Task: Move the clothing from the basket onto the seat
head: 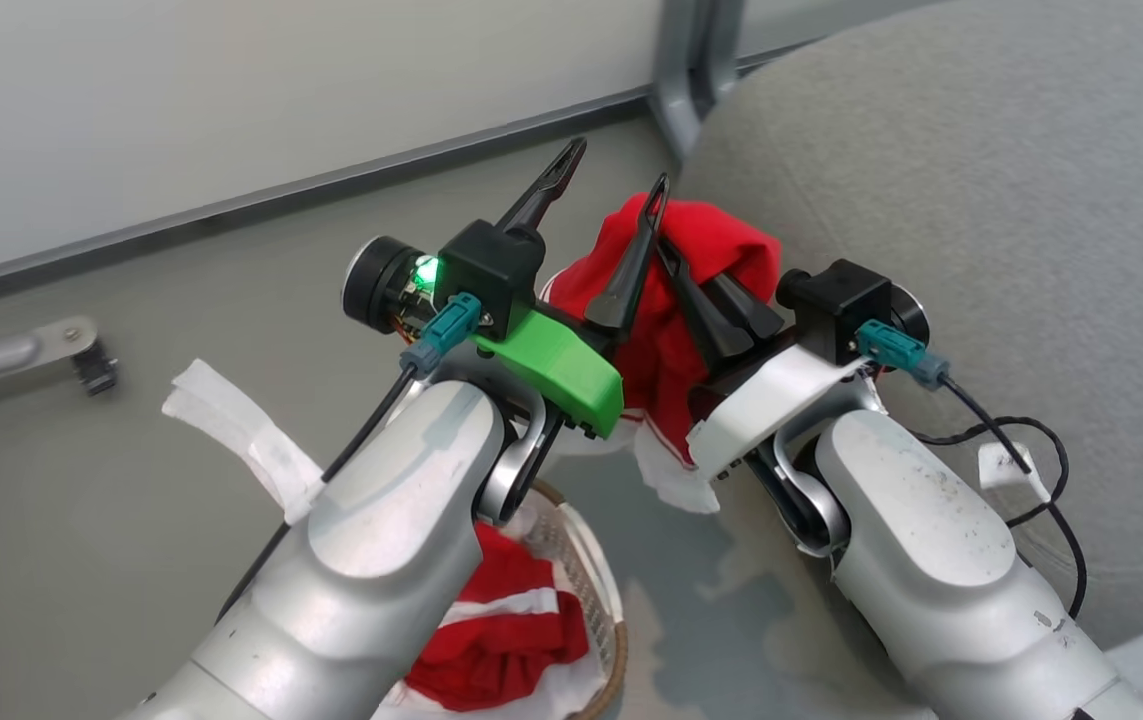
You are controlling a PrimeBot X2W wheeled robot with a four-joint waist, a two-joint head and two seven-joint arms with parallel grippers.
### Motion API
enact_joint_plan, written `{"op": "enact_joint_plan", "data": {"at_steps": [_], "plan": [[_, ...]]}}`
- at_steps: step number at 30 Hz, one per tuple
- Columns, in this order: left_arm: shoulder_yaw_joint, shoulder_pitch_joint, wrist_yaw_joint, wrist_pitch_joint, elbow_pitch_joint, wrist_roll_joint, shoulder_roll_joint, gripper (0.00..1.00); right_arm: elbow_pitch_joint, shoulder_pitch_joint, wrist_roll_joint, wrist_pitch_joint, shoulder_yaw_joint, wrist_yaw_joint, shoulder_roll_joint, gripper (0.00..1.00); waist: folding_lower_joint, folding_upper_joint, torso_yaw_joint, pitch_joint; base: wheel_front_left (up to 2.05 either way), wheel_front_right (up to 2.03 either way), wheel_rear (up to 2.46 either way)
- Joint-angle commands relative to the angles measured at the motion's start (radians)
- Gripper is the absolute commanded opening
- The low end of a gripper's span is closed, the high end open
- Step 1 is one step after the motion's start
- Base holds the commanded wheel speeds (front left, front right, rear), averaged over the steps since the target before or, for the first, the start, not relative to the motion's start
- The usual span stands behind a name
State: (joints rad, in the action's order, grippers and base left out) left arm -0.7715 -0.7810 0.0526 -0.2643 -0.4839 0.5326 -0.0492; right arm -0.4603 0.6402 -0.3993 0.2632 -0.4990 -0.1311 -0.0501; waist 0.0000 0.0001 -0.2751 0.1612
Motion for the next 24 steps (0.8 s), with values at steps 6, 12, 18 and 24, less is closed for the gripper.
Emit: {"op": "enact_joint_plan", "data": {"at_steps": [6, 12, 18, 24], "plan": [[0.023, 0.049, -0.018, 0.000, -0.034, -0.039, -0.005, 1.00, 0.043, -0.052, 0.008, 0.002, 0.031, 0.001, -0.002, 0.00, 0.0000, -0.0001, -0.216, 0.019, 0.00, 0.00, 0.00], [0.020, 0.077, -0.048, 0.000, -0.052, -0.057, -0.004, 1.00, 0.085, -0.108, 0.051, 0.002, 0.116, 0.001, -0.002, 0.00, 0.0000, -0.0001, -0.270, 0.035, 0.00, 0.00, 0.00], [-0.018, 0.070, -0.067, 0.000, -0.053, -0.036, -0.005, 1.00, 0.150, -0.170, 0.090, 0.002, 0.189, 0.001, -0.001, 0.00, 0.0000, -0.0001, -0.280, 0.057, 0.00, 0.00, 0.00], [-0.034, 0.060, -0.066, 0.000, -0.065, -0.038, -0.005, 1.00, 0.182, -0.187, 0.118, 0.002, 0.238, 0.001, -0.002, 0.00, 0.0000, -0.0001, -0.282, 0.082, 0.00, 0.00, 0.00]]}}
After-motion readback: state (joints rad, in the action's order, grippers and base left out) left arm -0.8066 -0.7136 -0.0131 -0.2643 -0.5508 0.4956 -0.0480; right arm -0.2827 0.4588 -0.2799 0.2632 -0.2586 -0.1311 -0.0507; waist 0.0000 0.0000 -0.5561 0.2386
